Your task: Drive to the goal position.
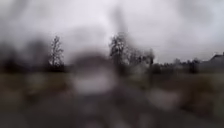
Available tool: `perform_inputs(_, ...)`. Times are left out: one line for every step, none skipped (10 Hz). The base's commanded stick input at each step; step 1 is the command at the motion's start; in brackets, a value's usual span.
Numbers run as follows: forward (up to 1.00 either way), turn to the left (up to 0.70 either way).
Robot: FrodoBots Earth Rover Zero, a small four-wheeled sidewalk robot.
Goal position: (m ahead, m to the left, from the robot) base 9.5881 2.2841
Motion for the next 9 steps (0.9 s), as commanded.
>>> perform_inputs(0.85,0.06)
perform_inputs(0.85,0.26)
perform_inputs(0.85,0.30)
perform_inputs(0.85,0.24)
perform_inputs(0.85,0.12)
perform_inputs(0.85,0.00)
perform_inputs(0.85,0.00)
perform_inputs(0.85,0.00)
perform_inputs(0.85,0.00)
